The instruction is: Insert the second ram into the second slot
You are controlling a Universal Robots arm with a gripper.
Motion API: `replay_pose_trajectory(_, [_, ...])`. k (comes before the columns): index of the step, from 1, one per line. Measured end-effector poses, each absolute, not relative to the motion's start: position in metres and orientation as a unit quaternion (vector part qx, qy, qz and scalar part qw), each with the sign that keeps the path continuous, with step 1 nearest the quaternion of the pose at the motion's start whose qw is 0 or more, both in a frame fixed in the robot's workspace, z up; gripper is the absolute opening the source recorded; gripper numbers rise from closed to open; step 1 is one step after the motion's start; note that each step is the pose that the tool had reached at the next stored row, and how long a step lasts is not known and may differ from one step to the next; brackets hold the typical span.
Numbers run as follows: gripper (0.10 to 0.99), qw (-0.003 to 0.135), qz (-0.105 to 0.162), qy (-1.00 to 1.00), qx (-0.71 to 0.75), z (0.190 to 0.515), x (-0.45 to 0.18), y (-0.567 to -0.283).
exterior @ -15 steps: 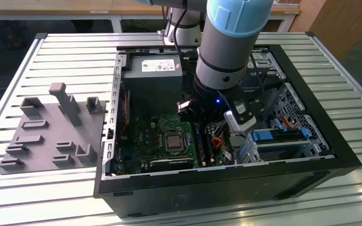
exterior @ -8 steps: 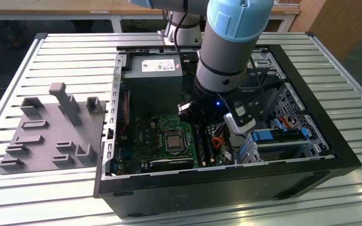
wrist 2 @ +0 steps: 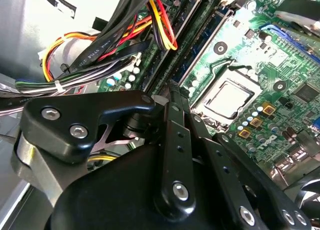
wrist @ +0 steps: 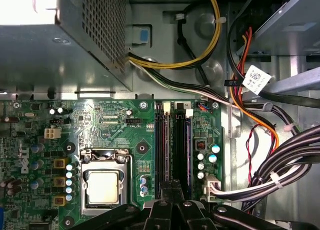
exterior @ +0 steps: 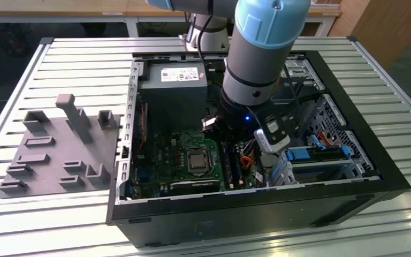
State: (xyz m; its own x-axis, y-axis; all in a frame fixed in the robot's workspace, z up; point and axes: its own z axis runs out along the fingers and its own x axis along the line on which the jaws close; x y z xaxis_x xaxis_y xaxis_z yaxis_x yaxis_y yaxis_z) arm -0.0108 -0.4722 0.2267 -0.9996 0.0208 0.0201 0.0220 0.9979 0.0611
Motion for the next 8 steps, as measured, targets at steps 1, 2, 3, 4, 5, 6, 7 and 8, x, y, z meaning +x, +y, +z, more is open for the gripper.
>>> replay_pose_trajectory(1, [0.102,0.01,-0.031,-0.999,-0.011,0.2266,-0.0108,-0.4722])
replay_pose_trajectory(2, [0.102,0.01,-0.031,-0.999,-0.011,0.2266,-0.0108,-0.4722])
replay_pose_trajectory(3, [0.102,0.01,-0.031,-0.999,-0.011,0.2265,-0.0108,-0.4722])
replay_pose_trajectory(4, [0.102,0.01,-0.031,-0.999,-0.011,0.2264,-0.0108,-0.4722])
replay_pose_trajectory(5, [0.102,0.01,-0.031,-0.999,-0.011,0.2261,-0.0108,-0.4722])
replay_pose_trajectory(6, [0.102,0.01,-0.031,-0.999,-0.011,0.2254,-0.0108,-0.4721])
replay_pose_trajectory(7, [0.102,0.01,-0.031,-0.999,-0.011,0.2247,-0.0108,-0.4722])
replay_pose_trajectory(8, [0.102,0.01,-0.031,-0.999,-0.011,0.2239,-0.0108,-0.4722])
